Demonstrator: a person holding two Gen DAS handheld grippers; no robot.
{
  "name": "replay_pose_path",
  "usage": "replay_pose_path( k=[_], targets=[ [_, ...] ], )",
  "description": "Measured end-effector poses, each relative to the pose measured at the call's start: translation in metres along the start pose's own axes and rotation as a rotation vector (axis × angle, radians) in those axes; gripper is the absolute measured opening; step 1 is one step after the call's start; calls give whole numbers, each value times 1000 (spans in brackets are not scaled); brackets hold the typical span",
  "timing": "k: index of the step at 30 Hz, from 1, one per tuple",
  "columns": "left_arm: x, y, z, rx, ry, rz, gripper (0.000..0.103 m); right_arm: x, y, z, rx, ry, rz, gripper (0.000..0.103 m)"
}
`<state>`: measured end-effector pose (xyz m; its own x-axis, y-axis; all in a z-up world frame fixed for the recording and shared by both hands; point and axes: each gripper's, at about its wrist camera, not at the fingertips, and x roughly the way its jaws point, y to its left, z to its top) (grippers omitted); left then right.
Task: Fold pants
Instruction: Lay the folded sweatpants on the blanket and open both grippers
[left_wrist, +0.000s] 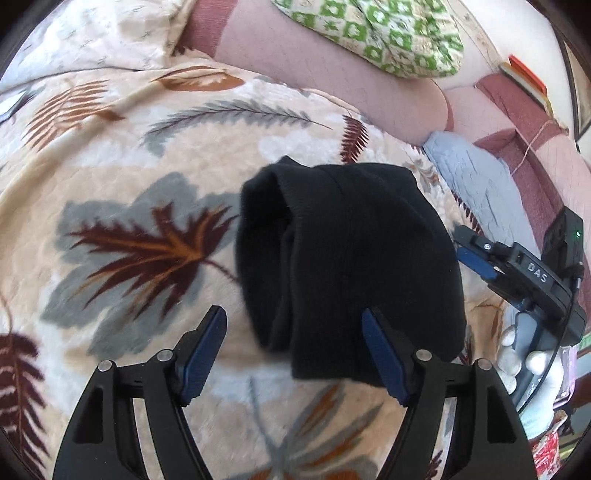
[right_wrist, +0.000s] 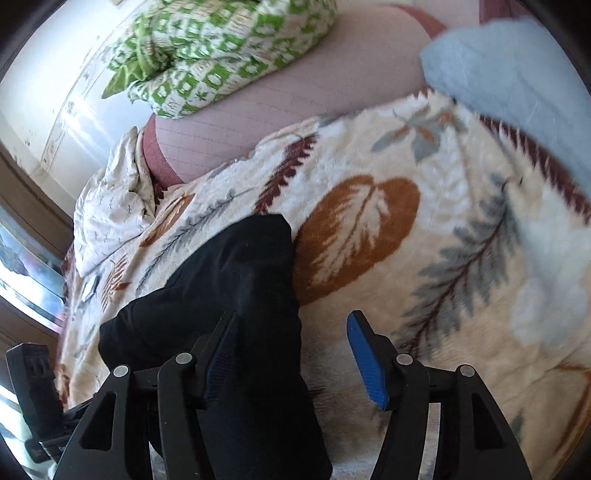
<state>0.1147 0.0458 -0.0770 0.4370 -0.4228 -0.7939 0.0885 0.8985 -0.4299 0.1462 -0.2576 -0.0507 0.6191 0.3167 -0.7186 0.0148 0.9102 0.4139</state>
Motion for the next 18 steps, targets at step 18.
replay_pose_path(
  k=[18],
  targets=[
    [-35, -20, -23, -10, -119, -22, 75, 12, 105, 6, -214, 85, 116, 65]
  ],
)
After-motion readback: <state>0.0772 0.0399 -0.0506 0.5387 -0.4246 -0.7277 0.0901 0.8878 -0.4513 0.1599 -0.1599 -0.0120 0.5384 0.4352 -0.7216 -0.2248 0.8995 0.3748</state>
